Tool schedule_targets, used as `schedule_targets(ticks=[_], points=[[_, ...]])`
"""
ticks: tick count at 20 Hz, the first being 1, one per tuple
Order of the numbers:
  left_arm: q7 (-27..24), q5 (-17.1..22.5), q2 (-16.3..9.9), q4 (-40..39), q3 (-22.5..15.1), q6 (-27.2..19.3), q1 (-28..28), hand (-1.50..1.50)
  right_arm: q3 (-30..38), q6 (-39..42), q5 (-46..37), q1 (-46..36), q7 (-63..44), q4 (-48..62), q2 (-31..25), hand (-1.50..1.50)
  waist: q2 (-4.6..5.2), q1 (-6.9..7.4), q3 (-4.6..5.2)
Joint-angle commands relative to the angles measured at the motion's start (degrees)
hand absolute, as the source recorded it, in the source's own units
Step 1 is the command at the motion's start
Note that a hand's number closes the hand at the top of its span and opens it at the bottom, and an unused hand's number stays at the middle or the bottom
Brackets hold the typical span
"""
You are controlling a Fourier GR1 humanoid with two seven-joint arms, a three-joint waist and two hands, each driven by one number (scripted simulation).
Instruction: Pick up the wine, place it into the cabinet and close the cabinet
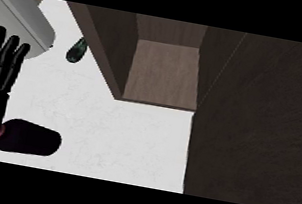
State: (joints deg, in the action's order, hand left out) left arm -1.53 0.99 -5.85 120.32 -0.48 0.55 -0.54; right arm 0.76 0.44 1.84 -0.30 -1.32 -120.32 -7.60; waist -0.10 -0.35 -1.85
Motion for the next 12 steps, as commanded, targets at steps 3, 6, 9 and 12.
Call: schedule_targets(ticks=[3, 6, 9, 12], points=[[-6.12, 11.22, -5.38, 4.00, -1.13, 14.57, -8.87, -1.50, -2.23, 0.86, 0.09, 4.54, 1.56, -2.73, 1.46, -1.50, -0.24, 1.09, 1.97], [-8.43, 17.70, -9.72, 6.07, -5.25, 25.82, -13.04, -1.50, -2.41, 1.29, 2.19, 7.87, 0.93, -5.15, 2.19, -1.50, -0.73, 1.00, 2.07], [-2.75, 28.22, -8.63, 4.68, -10.90, 29.58, -21.55, -1.50, -7.00, 6.52, 5.61, 9.56, -3.47, -5.37, 0.19, -1.50, -0.63, 1.91, 2.09], [-3.59, 35.95, -15.11, 9.26, -5.15, 35.09, -29.71, -1.50, -7.92, 7.93, 6.83, 13.19, -5.87, -10.26, -1.13, -1.50, -0.53, 1.61, 1.97]])
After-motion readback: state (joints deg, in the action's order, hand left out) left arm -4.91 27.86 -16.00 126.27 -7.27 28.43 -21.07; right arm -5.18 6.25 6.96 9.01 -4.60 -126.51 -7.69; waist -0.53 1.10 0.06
